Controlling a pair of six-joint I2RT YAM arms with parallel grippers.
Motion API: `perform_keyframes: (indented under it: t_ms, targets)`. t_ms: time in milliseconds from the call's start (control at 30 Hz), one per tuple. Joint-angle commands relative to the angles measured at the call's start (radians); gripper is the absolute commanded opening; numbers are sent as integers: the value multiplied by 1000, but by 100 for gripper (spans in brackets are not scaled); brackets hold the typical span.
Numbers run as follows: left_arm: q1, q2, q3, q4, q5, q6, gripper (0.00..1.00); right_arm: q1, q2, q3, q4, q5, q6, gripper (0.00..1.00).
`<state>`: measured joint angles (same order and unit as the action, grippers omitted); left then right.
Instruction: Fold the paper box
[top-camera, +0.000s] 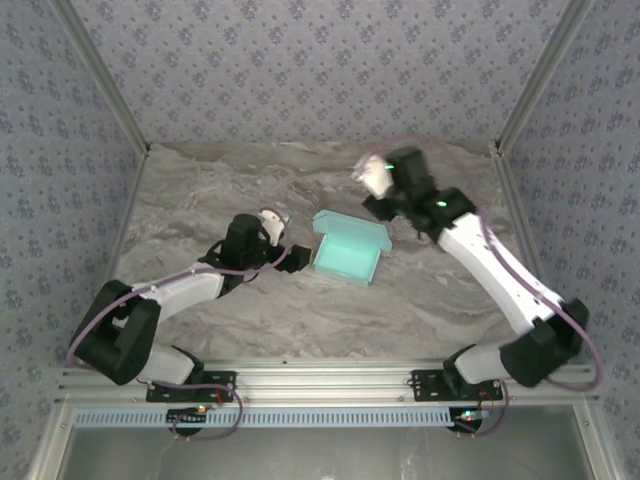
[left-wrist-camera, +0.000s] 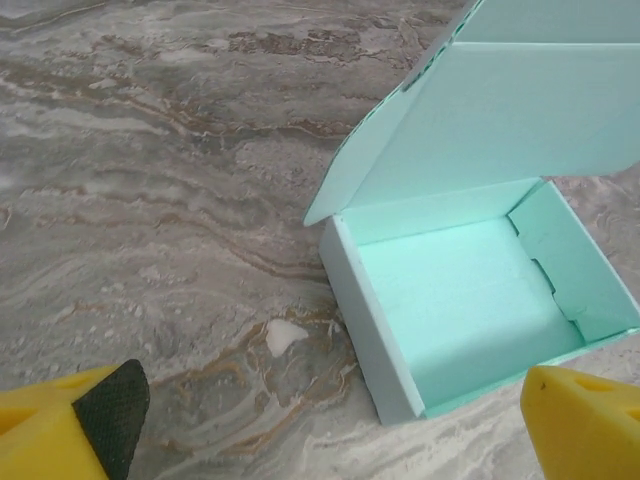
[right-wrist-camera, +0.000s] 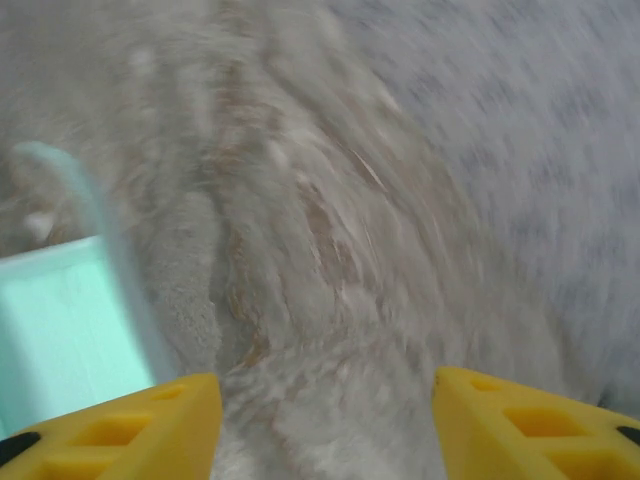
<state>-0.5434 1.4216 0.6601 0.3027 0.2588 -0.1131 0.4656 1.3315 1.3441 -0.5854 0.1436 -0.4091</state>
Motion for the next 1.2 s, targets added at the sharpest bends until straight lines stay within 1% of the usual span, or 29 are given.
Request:
perform_keyframes:
  t_ms: [0,33,100,167,233,267,300,333,400,467,533,600,633,667,700,733,767,800,833,933,1000,1067,1167]
  targets:
    - [-1,47,96,23,-21,126,91,-228,-134,-216,115,-255,469,61]
    - [-1,62,114,26,-12,144,89,-288,-167,-284,145,-352,537,60]
    - [-1,97,144,49,21,178,86,-385,-215,-390,170,-480,693,60]
    - [4,127,181,49,50,186,84,-455,-210,-439,166,-624,810,60]
    - [22,149,219,35,88,151,82,-511,-175,-484,193,-773,892,59]
    - [40,156,237,25,129,121,81,-538,-156,-515,250,-852,933,57]
    - [63,162,246,32,179,72,80,-558,-141,-544,315,-903,982,57]
    - [86,166,248,50,222,23,80,-569,-132,-565,361,-928,1024,58]
    - [128,166,240,117,311,-95,80,-571,-106,-570,403,-951,1085,61]
    - [144,160,251,113,368,-128,82,-561,-82,-555,413,-962,1120,64]
    - [138,148,287,21,390,-57,83,-558,-63,-547,434,-960,1172,66]
    - [125,152,328,-76,358,24,82,-553,-40,-541,483,-984,1196,66]
    - [122,161,346,-101,360,50,81,-547,-33,-527,469,-982,1169,66]
    - [117,175,364,-129,362,79,80,-535,-26,-500,431,-971,1100,65]
    - [107,185,380,-160,363,114,79,-513,-25,-467,362,-942,989,63]
    - [96,192,388,-186,358,153,79,-487,-30,-437,286,-878,871,61]
    - [79,196,397,-216,339,198,79,-444,-39,-420,227,-782,750,61]
    - [62,199,398,-234,319,236,79,-405,-49,-421,215,-727,670,60]
    - [51,201,395,-240,309,261,79,-383,-57,-431,215,-692,630,59]
    - [30,213,386,-231,287,300,79,-347,-80,-484,273,-659,590,58]
    - [28,222,391,-229,267,300,76,-340,-86,-511,304,-639,586,58]
    - [25,227,403,-240,238,303,73,-335,-75,-519,312,-632,572,59]
    - [19,236,423,-262,206,320,71,-331,-41,-504,289,-657,551,59]
